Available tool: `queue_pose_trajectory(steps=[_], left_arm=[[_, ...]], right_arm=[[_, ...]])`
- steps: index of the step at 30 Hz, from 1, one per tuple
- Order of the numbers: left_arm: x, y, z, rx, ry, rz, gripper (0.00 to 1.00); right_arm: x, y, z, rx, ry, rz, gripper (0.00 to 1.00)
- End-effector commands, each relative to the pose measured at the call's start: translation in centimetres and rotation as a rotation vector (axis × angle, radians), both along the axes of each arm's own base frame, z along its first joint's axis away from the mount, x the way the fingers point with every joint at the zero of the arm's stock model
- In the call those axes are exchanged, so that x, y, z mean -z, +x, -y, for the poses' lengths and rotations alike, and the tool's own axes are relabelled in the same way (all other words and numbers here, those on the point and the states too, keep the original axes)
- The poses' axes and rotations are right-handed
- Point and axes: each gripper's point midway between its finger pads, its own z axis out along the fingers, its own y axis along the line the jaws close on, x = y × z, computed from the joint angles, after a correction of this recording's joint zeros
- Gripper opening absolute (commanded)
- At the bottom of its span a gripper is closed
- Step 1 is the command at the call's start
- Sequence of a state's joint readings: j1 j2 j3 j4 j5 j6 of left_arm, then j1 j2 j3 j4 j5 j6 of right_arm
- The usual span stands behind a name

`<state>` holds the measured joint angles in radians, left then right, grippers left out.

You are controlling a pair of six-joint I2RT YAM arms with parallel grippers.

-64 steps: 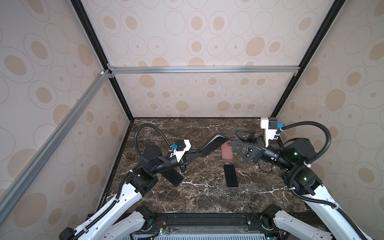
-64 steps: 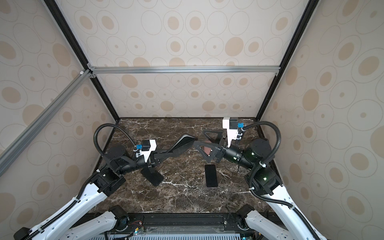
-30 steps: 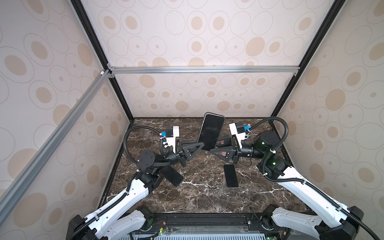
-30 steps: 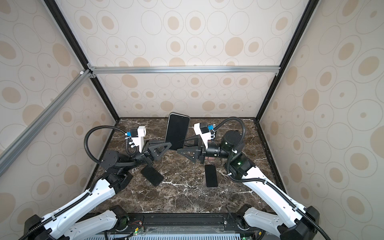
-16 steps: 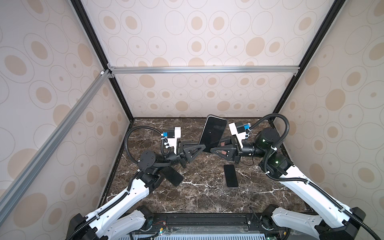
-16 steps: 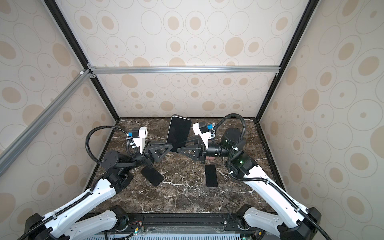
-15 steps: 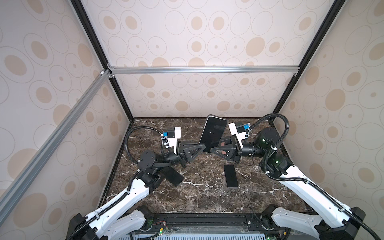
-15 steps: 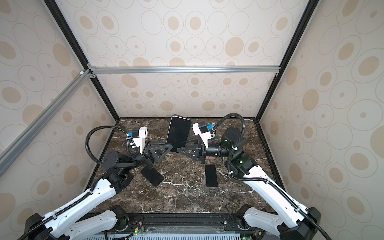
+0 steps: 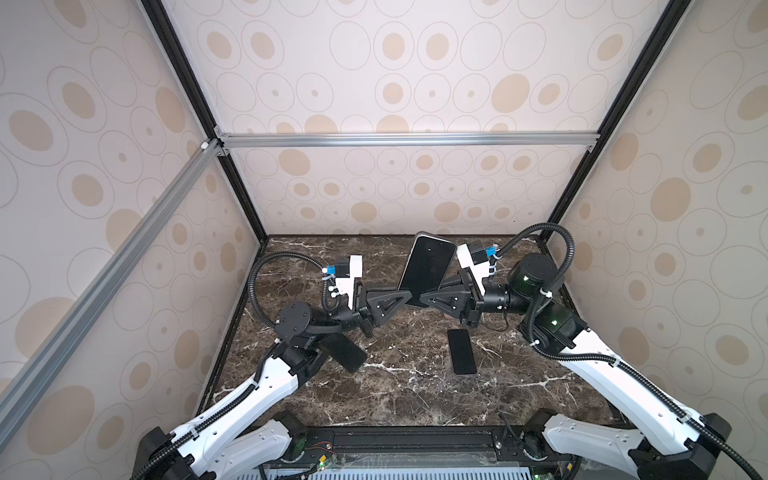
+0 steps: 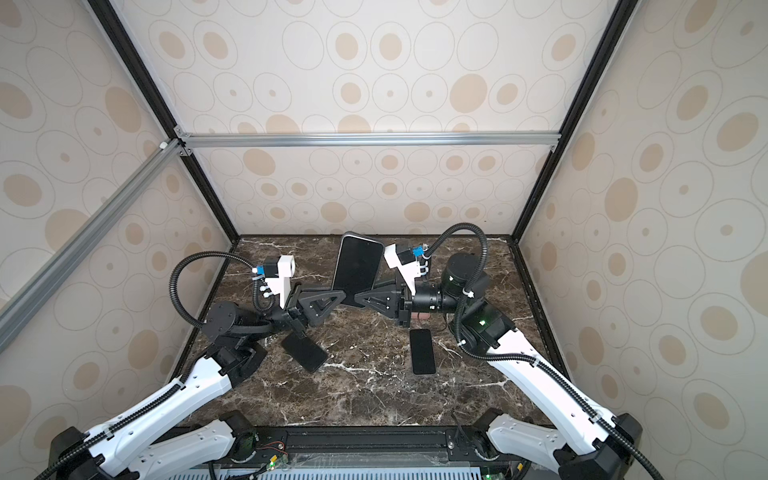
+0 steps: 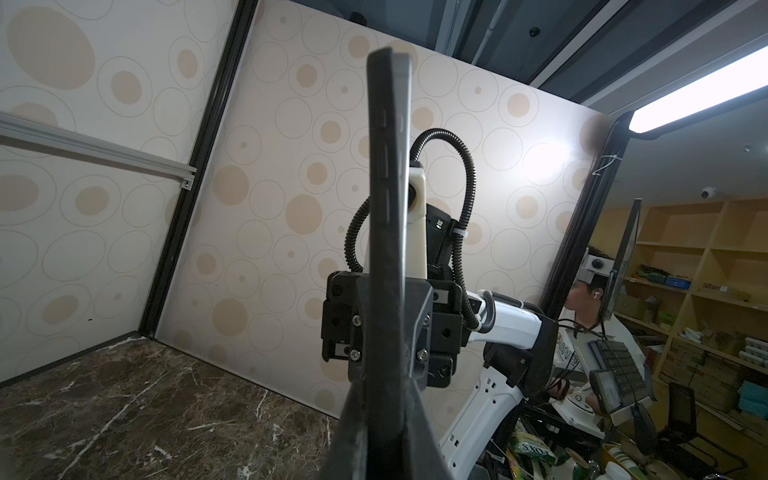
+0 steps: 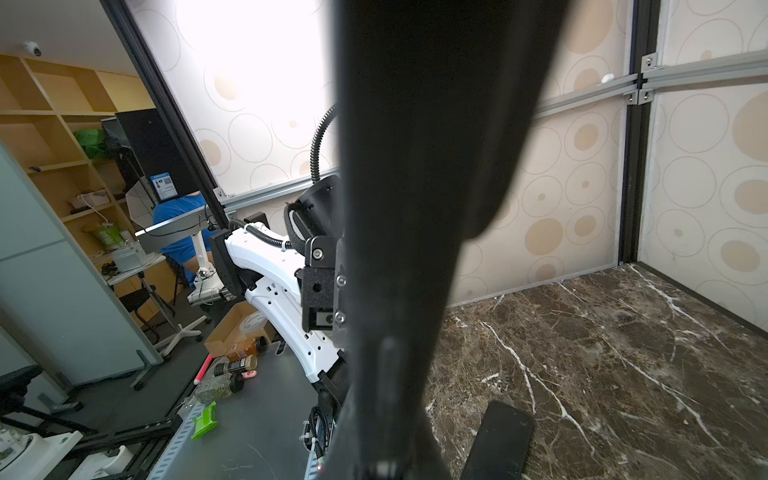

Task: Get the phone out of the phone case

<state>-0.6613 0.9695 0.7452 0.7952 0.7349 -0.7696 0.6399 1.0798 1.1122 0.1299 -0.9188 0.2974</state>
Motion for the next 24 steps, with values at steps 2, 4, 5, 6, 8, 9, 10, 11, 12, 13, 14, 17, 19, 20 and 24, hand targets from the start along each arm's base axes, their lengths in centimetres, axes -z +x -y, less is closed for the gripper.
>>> queue_pose_trajectory(steps=[2, 4, 5, 6, 8, 9, 10, 11, 12, 13, 14, 17, 19, 20, 24], left_arm=[[-3.9, -0.4, -0.7, -0.074, -0.001, 0.120, 0.17], [-4.2, 0.3, -0.9, -0.145, 0.052, 0.157, 0.37], [-4.4, 0.7, -1.2, -0.198, 0.081, 0.182, 0.44], [-4.6, 1.0, -1.5, -0.244, 0.104, 0.206, 0.49], [-5.4, 1.5, -2.3, -0.335, 0.151, 0.269, 0.55], [-5.6, 1.8, -2.5, -0.371, 0.172, 0.298, 0.56], [-5.7, 1.8, -2.6, -0.396, 0.197, 0.329, 0.55], [-5.6, 1.9, -2.7, -0.417, 0.221, 0.355, 0.55], [-5.5, 1.9, -2.7, -0.435, 0.239, 0.385, 0.53], [-5.5, 2.0, -2.7, -0.467, 0.262, 0.420, 0.52], [-5.3, 1.8, -2.6, -0.481, 0.280, 0.453, 0.50], [-4.8, 1.2, -2.0, -0.494, 0.321, 0.531, 0.47], [-4.3, 0.9, -1.5, -0.483, 0.338, 0.573, 0.46], [-4.1, 0.6, -1.2, -0.469, 0.344, 0.588, 0.45], [-3.6, 0.3, -0.5, -0.453, 0.356, 0.618, 0.40]], right_arm=[[-1.0, -0.7, 0.9, 0.047, -0.011, 0.094, 0.00], [-0.2, 0.0, 1.5, 0.121, -0.046, 0.098, 0.00], [0.2, 0.4, 1.9, 0.164, -0.067, 0.105, 0.00], [0.6, 0.8, 2.3, 0.210, -0.088, 0.113, 0.00], [1.7, 1.5, 3.1, 0.305, -0.147, 0.133, 0.00], [2.1, 1.8, 3.4, 0.338, -0.169, 0.145, 0.00], [2.4, 2.1, 3.8, 0.376, -0.188, 0.157, 0.00], [2.7, 2.2, 4.1, 0.407, -0.205, 0.171, 0.00], [2.9, 2.3, 4.2, 0.432, -0.224, 0.184, 0.00], [3.2, 2.4, 4.5, 0.465, -0.248, 0.204, 0.00], [3.4, 2.4, 4.4, 0.486, -0.271, 0.229, 0.00], [3.5, 2.3, 4.6, 0.553, -0.311, 0.302, 0.00], [3.4, 2.4, 4.7, 0.590, -0.322, 0.334, 0.00], [3.5, 2.4, 4.7, 0.603, -0.332, 0.347, 0.00], [3.6, 2.3, 4.2, 0.612, -0.357, 0.387, 0.00]])
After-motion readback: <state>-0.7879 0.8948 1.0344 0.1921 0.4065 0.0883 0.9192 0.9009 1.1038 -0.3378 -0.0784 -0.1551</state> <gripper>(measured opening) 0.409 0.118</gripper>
